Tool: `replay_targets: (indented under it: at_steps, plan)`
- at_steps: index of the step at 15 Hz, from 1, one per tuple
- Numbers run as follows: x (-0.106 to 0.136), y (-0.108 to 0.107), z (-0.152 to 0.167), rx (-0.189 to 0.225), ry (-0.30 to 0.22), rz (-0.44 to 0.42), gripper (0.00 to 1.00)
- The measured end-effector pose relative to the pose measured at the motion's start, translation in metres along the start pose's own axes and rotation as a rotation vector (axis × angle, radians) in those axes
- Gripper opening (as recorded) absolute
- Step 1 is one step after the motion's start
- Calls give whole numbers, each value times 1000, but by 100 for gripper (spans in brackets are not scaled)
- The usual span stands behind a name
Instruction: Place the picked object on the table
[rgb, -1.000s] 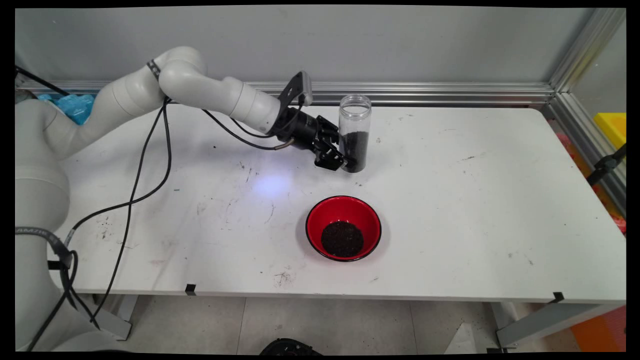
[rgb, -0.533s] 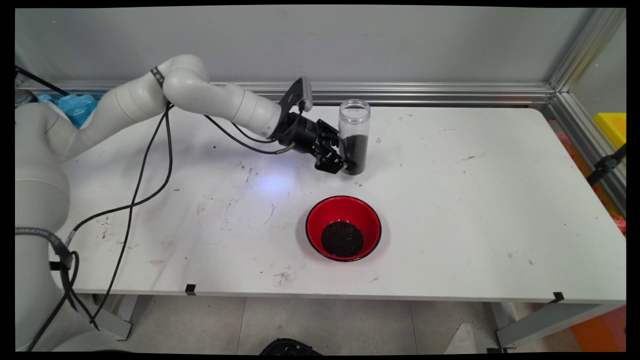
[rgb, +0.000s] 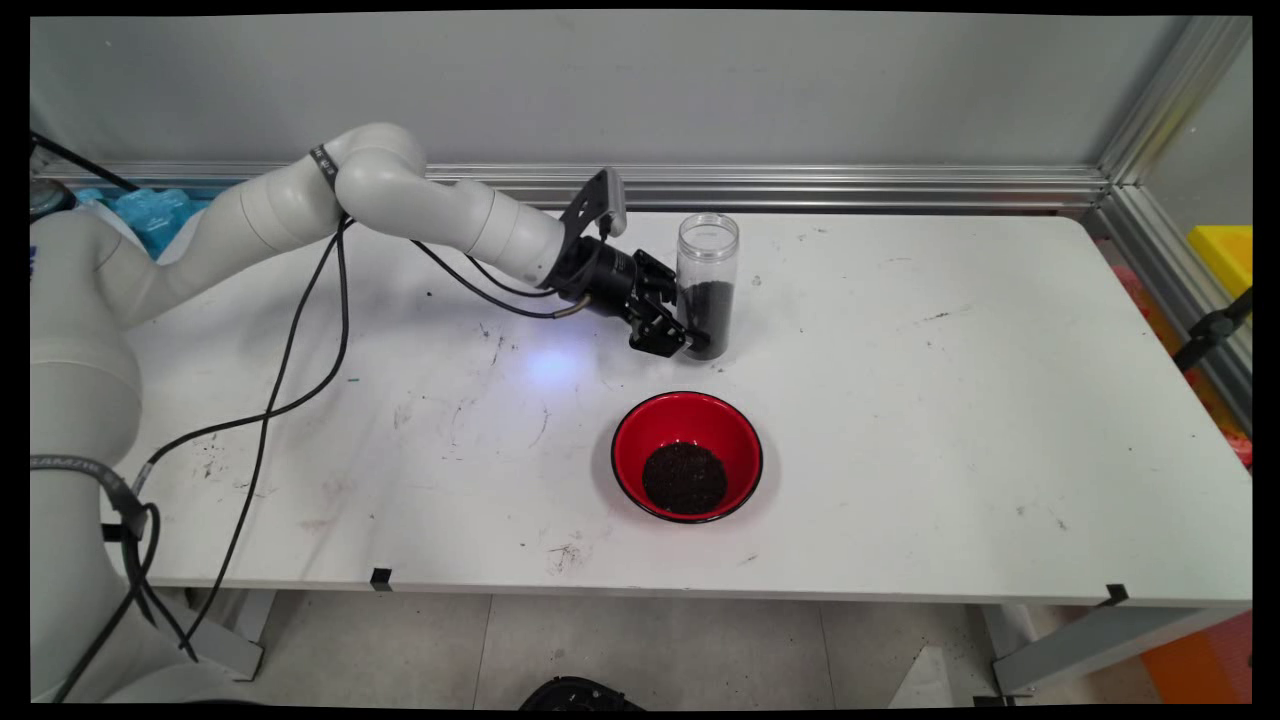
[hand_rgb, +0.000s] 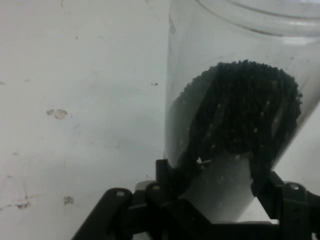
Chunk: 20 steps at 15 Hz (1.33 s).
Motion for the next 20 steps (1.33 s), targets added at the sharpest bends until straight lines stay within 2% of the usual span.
replay_targets:
  at_steps: [20]
  plan:
    - [-14, -6, 12, -15, -22, -6, 0]
